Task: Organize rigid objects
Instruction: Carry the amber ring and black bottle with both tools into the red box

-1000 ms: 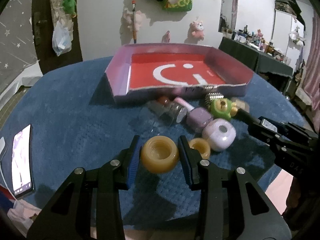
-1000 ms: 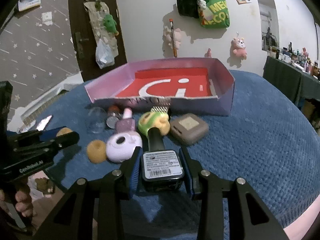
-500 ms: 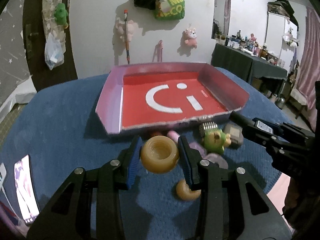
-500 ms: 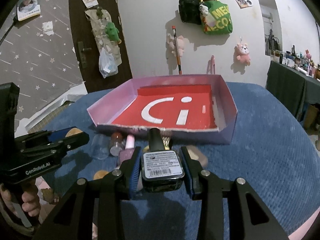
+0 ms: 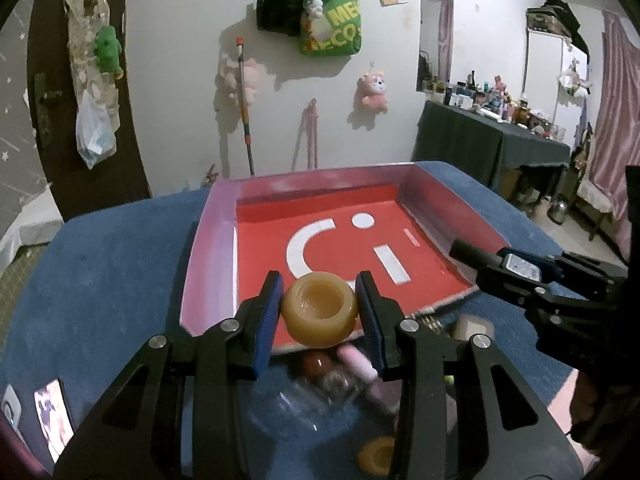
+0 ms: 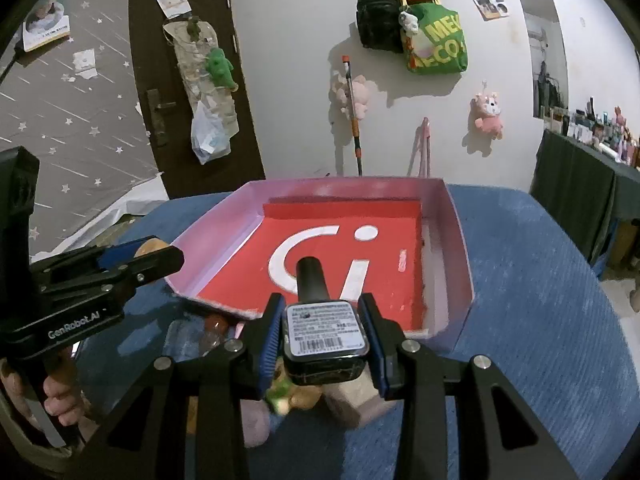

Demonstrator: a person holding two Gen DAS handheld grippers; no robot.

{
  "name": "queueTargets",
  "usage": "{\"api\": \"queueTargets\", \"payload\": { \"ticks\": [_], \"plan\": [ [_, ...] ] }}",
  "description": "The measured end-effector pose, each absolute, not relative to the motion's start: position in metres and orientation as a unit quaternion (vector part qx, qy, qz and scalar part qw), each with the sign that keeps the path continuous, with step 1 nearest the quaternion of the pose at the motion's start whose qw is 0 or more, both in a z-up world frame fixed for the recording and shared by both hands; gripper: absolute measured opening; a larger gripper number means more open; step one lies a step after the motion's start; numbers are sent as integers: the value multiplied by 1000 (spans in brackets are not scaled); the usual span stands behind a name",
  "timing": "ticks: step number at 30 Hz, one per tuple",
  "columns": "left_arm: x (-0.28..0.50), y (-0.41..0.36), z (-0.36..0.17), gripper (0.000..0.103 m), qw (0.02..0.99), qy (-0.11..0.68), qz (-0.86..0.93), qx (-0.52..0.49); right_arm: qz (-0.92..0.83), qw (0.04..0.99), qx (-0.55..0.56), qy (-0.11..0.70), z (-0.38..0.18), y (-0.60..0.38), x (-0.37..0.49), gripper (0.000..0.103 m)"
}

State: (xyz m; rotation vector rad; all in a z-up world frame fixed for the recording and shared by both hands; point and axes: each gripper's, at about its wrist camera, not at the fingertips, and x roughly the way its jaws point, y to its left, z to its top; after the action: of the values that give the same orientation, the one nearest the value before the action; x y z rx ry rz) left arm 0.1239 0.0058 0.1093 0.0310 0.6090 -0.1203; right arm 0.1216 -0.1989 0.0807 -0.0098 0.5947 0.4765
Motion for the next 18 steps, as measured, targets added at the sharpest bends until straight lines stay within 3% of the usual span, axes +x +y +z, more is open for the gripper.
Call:
{"api": "queueTargets", "payload": {
  "ticks": [18],
  "plan": [
    [220, 23, 89, 36, 933, 358, -43, -13, 200, 921, -20, 333, 82, -177, 219, 40]
  ]
}}
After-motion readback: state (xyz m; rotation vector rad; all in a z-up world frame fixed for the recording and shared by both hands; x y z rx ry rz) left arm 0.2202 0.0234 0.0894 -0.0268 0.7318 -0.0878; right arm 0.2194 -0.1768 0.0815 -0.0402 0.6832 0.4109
